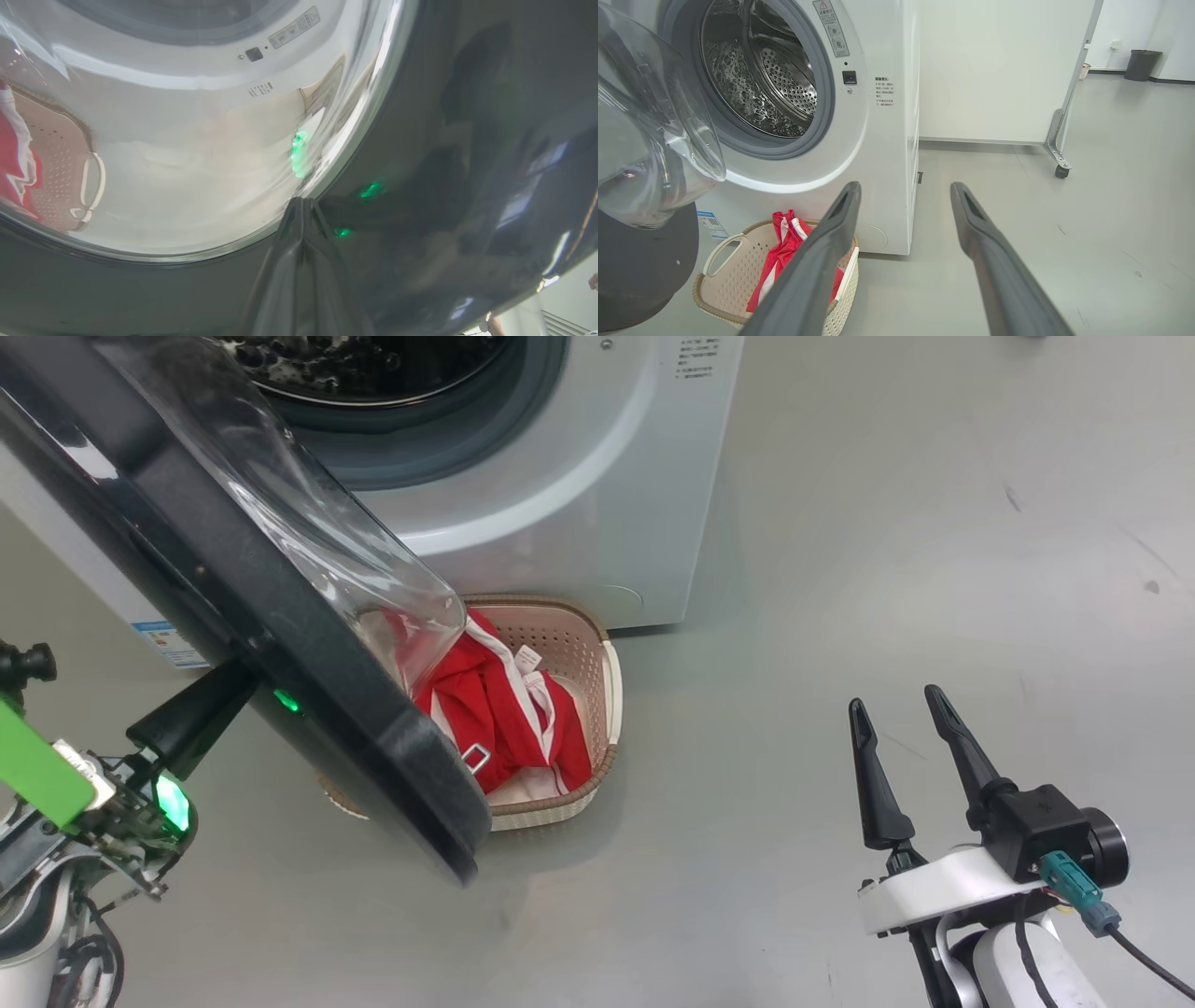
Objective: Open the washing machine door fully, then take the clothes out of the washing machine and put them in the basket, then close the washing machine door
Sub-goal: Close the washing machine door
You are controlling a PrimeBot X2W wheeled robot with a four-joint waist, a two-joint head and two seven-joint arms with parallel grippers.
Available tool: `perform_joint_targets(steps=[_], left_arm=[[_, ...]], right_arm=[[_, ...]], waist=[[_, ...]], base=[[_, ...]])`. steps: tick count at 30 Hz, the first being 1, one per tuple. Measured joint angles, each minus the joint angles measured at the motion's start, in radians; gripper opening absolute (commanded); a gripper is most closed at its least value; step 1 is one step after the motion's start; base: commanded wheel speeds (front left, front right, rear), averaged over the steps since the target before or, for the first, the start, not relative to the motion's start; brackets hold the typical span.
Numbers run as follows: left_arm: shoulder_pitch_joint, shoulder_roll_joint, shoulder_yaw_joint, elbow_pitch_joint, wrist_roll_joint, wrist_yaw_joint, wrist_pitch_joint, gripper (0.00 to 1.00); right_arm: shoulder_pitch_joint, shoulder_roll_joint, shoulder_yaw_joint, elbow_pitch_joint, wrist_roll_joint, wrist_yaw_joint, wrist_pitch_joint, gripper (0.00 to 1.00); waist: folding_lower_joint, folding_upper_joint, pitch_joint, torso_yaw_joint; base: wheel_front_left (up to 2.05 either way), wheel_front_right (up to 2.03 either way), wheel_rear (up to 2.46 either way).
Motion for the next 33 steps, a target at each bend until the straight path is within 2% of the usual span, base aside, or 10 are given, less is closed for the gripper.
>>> perform_joint_targets(steps=[9,16,33], left_arm=[[-0.06,-0.02,0.002,0.026,0.002,0.001,-0.033,0.0],[-0.129,-0.027,0.013,0.053,0.005,0.024,-0.065,0.0],[-0.316,-0.027,0.058,0.153,0.063,0.055,-0.161,0.0]], right_arm=[[-0.017,0.006,0.005,0.017,0.007,0.004,-0.011,1.0],[-0.032,0.016,0.006,0.021,0.017,0.008,-0.02,1.0],[-0.073,0.032,0.008,0.044,0.027,0.009,-0.029,1.0]], waist=[[0.0,0.0,0.027,-0.095],[0.0,0.0,0.052,-0.157],[0.0,0.0,0.118,-0.252]], base=[[0.0,0.0,0.0],[0.0,0.0,0.0],[0.0,0.0,0.0]])
